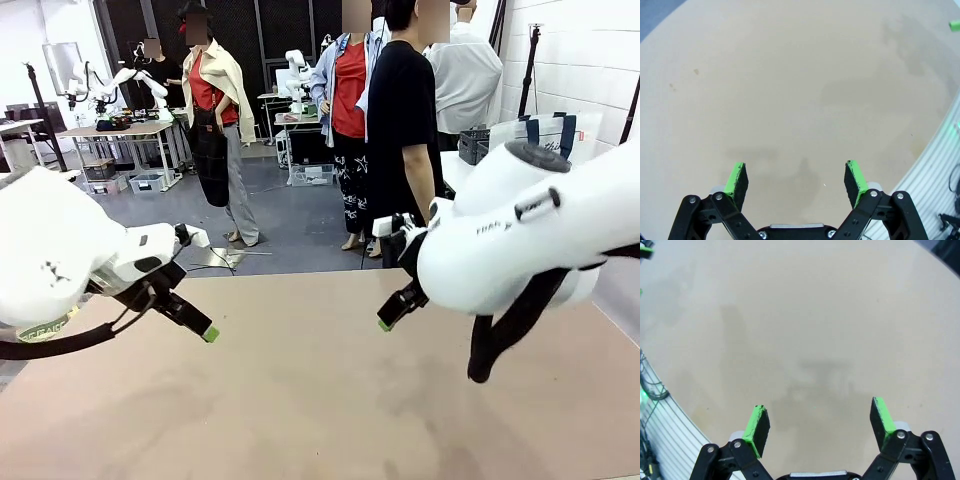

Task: Transfer purchased items from the store into the shopping bag.
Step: Open the Reusable shopping bag in the center of the table.

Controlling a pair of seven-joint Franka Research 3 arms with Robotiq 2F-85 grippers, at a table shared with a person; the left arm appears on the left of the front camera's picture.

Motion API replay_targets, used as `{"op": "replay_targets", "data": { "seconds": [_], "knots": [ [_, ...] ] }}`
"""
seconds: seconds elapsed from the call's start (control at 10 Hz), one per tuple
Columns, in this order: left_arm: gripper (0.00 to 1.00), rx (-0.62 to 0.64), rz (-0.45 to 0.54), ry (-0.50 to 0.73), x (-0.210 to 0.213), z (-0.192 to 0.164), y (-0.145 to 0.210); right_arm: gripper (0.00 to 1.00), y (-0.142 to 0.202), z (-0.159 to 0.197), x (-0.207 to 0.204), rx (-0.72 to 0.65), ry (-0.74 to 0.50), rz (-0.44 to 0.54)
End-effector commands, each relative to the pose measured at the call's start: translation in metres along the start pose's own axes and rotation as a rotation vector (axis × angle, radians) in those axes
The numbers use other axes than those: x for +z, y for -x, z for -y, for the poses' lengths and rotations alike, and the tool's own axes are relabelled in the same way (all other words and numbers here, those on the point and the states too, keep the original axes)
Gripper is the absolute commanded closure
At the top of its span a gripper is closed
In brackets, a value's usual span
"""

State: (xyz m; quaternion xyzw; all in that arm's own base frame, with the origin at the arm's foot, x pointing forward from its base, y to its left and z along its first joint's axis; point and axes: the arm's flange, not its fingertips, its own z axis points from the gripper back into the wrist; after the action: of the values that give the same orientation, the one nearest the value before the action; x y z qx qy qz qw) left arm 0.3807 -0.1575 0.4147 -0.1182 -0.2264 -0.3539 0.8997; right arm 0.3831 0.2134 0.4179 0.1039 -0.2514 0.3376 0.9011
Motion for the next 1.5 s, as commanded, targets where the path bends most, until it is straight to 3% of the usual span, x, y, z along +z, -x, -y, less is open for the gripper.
{"op": "replay_targets", "data": {
  "seconds": [0.0,0.4,0.9,1.1,1.2,1.4],
  "knots": [
    [0.00,-0.083,0.006,0.048,0.021,-0.011,-0.005,0.00,-0.014,0.022,0.022,0.041,-0.046,0.012],
    [0.00,-0.129,0.097,0.016,0.058,-0.017,-0.008,0.00,-0.025,0.039,0.081,0.073,-0.091,0.047],
    [0.00,-0.128,0.234,-0.023,0.087,-0.030,-0.014,0.00,-0.026,0.063,0.102,0.102,-0.097,0.120],
    [0.00,-0.137,0.240,0.007,0.082,-0.030,-0.013,0.00,-0.025,0.060,0.096,0.115,-0.089,0.157],
    [0.00,-0.108,0.201,-0.047,0.092,-0.027,-0.019,0.00,-0.026,0.059,0.105,0.087,-0.064,0.103],
    [0.00,-0.108,0.201,-0.047,0.092,-0.027,-0.019,0.00,-0.026,0.059,0.105,0.087,-0.064,0.103]
  ]
}}
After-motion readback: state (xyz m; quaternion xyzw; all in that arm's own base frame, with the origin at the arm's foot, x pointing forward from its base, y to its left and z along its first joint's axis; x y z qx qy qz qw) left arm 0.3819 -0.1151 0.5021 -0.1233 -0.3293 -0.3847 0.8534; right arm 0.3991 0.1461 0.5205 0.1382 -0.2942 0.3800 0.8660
